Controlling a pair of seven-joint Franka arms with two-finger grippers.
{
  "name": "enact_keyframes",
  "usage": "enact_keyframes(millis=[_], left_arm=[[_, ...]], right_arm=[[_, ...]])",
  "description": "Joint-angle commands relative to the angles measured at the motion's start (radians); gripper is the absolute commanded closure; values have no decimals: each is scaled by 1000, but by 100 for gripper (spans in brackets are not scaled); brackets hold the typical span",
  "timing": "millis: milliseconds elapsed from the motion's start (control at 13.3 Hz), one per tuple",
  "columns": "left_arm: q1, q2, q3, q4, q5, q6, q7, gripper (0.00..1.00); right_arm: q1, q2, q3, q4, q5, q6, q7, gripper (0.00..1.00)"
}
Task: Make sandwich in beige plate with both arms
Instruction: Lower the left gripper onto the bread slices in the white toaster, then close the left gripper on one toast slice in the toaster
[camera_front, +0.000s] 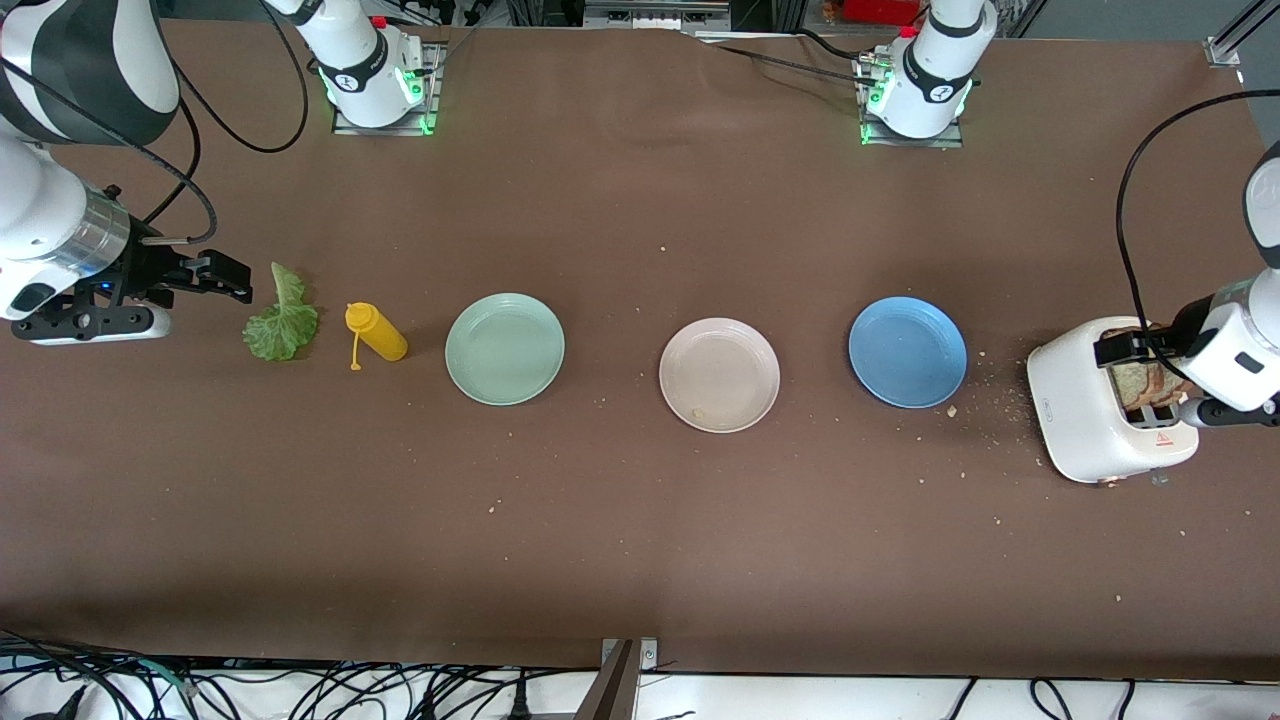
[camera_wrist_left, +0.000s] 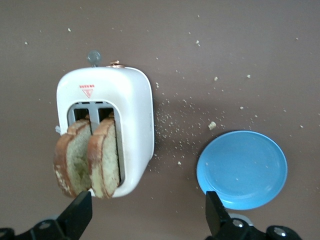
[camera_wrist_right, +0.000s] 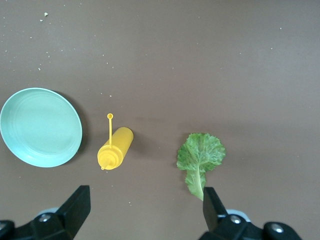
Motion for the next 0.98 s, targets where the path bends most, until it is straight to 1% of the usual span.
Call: enact_keyframes(millis=[0, 300, 601, 751, 901], left_arm=[[44, 35, -9, 1, 29, 40, 45, 0], [74, 36, -9, -73, 29, 120, 51, 1], [81, 35, -9, -102, 29, 137, 51, 4], [93, 30, -9, -145, 29, 181, 52, 4], [107, 27, -9, -165, 29, 192, 52, 4]], right_arm=[[-8, 2, 4, 11, -1, -7, -1, 0], [-8, 8, 4, 11, 0, -7, -1, 0], [-8, 8, 4, 11, 0, -7, -1, 0], [-9, 8, 4, 11, 0, -7, -1, 0], [-12, 8, 4, 11, 0, -7, -1, 0]])
